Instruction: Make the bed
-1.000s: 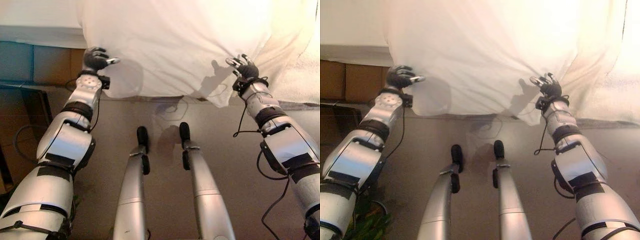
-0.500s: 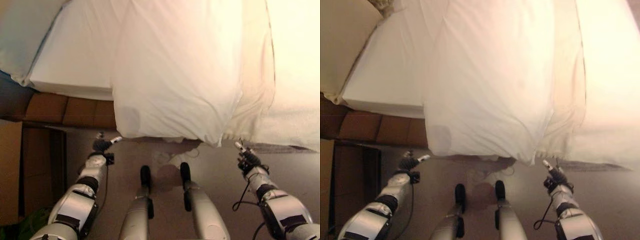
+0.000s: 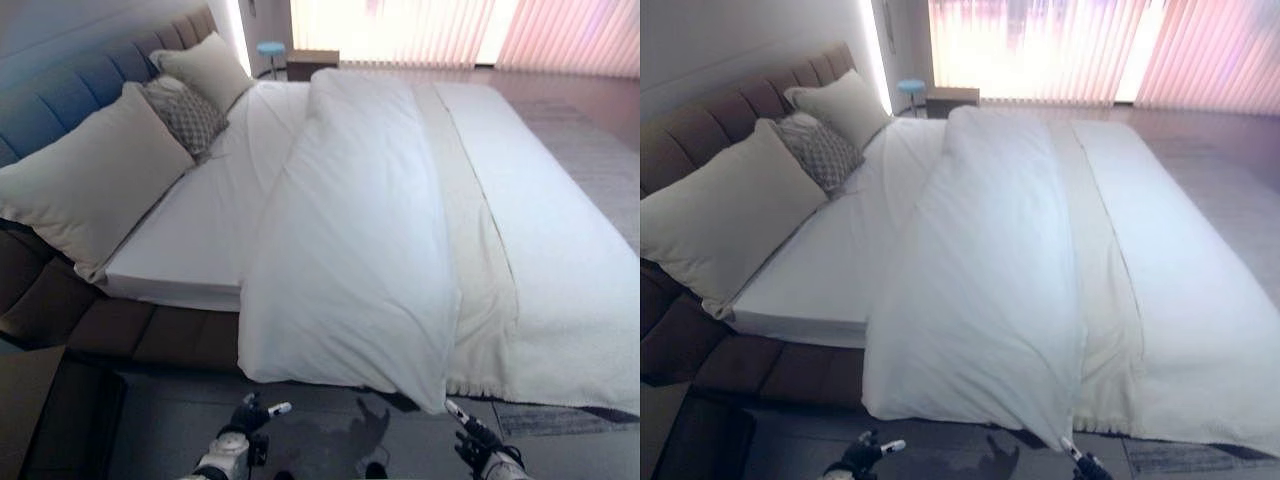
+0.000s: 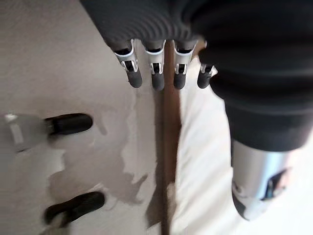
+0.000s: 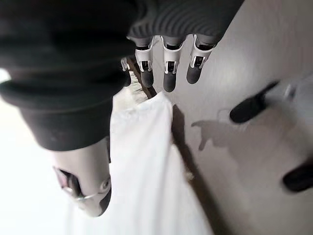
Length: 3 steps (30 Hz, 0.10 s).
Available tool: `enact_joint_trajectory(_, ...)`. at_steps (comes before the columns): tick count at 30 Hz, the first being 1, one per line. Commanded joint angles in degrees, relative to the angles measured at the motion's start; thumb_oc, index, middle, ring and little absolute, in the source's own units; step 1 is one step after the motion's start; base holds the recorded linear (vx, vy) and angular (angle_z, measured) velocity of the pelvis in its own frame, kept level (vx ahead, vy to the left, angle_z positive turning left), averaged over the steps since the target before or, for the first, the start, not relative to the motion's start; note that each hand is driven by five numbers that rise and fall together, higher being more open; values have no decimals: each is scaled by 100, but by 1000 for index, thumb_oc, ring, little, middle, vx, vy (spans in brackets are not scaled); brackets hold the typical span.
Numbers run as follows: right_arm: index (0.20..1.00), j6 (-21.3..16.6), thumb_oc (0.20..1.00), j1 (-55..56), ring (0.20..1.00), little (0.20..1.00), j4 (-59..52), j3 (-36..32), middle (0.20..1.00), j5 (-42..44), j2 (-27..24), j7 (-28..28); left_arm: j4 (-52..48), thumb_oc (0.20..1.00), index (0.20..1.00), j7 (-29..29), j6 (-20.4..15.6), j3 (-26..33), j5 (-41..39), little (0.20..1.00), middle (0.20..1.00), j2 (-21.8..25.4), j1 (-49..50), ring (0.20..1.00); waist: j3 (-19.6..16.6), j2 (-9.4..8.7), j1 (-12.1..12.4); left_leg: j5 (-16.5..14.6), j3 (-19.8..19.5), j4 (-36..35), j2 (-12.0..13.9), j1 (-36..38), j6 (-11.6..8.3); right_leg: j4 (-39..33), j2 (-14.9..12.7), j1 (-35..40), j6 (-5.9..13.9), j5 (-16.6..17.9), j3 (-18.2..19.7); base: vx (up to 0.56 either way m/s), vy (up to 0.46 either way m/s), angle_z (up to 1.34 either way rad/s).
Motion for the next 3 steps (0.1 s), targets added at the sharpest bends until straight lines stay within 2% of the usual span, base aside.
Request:
enact_joint_trajectory(1,1000,43,1000,-216,1000,1000,185,254,1000,-818,-17,156,413,1000,1000,-285,9,-145,461,1000,1000,-146,-405,1000,-88,-7,14,-185,37,42,43,115,-42,174,-291,-87,585,18,287,11,14,-6)
enact_joint_trajectory(3,1000,57,1000,-142,1000,1000,176,409,1000,-1104,89,162,502,1000,1000,-404,78,-212,673,1000,1000,-174,-316,1000,-160,-18,17,-246,20,42,48,223,-19,162,-287,24,572,-38,282,28,22,-4)
